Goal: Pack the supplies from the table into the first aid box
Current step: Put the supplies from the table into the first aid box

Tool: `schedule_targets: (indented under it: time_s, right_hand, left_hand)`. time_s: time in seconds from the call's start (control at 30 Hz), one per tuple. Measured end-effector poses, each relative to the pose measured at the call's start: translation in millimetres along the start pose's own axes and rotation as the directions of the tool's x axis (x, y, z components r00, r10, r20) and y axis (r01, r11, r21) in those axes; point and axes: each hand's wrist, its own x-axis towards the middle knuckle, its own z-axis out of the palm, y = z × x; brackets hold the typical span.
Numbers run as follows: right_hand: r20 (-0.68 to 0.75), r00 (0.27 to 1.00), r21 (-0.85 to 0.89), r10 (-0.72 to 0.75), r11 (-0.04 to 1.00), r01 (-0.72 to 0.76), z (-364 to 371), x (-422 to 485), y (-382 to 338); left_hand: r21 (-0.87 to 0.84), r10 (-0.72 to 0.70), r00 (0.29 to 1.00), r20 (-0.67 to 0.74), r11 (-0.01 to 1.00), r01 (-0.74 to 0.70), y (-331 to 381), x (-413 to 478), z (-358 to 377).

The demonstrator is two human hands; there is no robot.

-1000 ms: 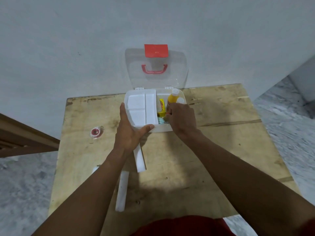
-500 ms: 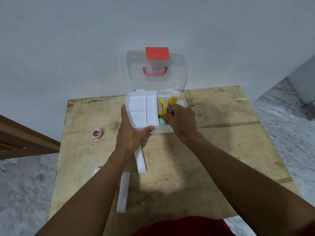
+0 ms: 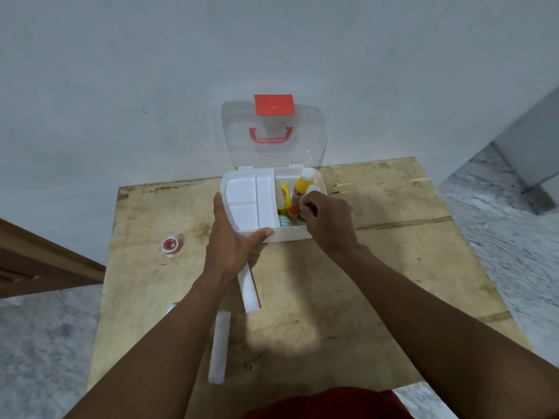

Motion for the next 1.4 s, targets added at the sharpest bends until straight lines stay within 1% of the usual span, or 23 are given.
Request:
schedule_targets:
  time_s: [0.17,0.23,0.27,0.33,0.4,0.47,0.53,0.6,0.73,0.83,0.9,0.97,1.07,1.2,1.4]
  right_hand:
    - [-0.068,0.996,-0.031,-0.058,0.998,0.056,-10.6,-8.4,8.4]
    - [-0.052,0.998,-0.030,-0.036,0.999,0.034,-18.2,-11.5,15.7]
    - [-0.028,1.000,-0.021,0.000,1.000,0.000,-23.3,-12.9,18.5]
    - [0.079,0.993,-0.022,0.093,0.996,-0.092,-34.5,-14.7,23.3]
    - [0.227,0.958,-0.049,0.173,0.985,-0.166,-44.6,-12.2,29.2]
    - [0.338,0.919,-0.066,0.202,0.979,-0.191,-51.6,-5.6,36.6]
    - [0.424,0.887,-0.052,0.183,0.983,-0.177,-54.4,2.2,43.6]
    - [0.498,0.858,-0.017,0.127,0.990,-0.137,-52.4,15.2,49.7]
    - [0.589,0.803,0.162,-0.095,0.987,-0.002,-41.5,48.3,64.4]
    - [0.609,0.767,0.270,-0.205,0.962,0.042,-40.4,60.9,74.9]
    - [0.619,0.746,0.327,-0.247,0.944,0.042,-36.7,65.2,81.9]
    - [0.647,0.725,0.340,-0.238,0.940,0.005,-29.9,67.7,86.4]
    - [0.671,0.716,0.320,-0.191,0.946,-0.048,-11.6,68.4,100.8]
    - [0.663,0.731,0.322,-0.160,0.943,-0.087,-3.1,64.7,107.5]
    - [0.594,0.774,0.407,-0.220,0.912,-0.053,-3.3,60.7,106.0]
  left_hand:
    - [-0.001,0.030,0.999,0.016,1.000,-0.030,1.2,1.7,-2.2]
    - [-0.001,0.043,0.999,0.014,0.999,-0.043,0.1,1.4,-2.8]
    - [-0.004,0.043,0.999,0.015,0.999,-0.043,-0.3,1.1,-3.1]
    - [-0.009,0.039,0.999,0.018,0.999,-0.039,-0.5,1.5,-2.8]
    - [-0.006,0.038,0.999,0.013,0.999,-0.037,1.3,1.4,-1.8]
    - [-0.008,0.030,1.000,0.001,1.000,-0.030,2.6,1.0,0.3]
    - [-0.009,0.027,1.000,-0.012,1.000,-0.028,4.7,-1.4,3.4]
    - [-0.003,0.034,0.999,-0.029,0.999,-0.034,7.4,-5.2,7.6]
    - [-0.024,0.009,0.999,-0.044,1.000,-0.010,14.2,-13.3,14.2]
    - [-0.001,-0.033,0.998,-0.053,0.999,0.033,15.5,-14.8,16.7]
    - [0.028,-0.043,0.998,-0.036,0.999,0.044,16.8,-14.8,15.9]
    - [0.053,-0.045,0.999,-0.019,0.998,0.046,19.1,-13.9,15.1]
    - [0.073,-0.054,0.998,-0.011,0.996,0.054,24.4,-14.4,16.0]
    - [0.089,-0.074,0.997,-0.019,0.993,0.076,27.3,-15.0,19.0]
    - [0.144,-0.162,0.986,-0.034,0.976,0.165,27.3,-15.4,19.0]
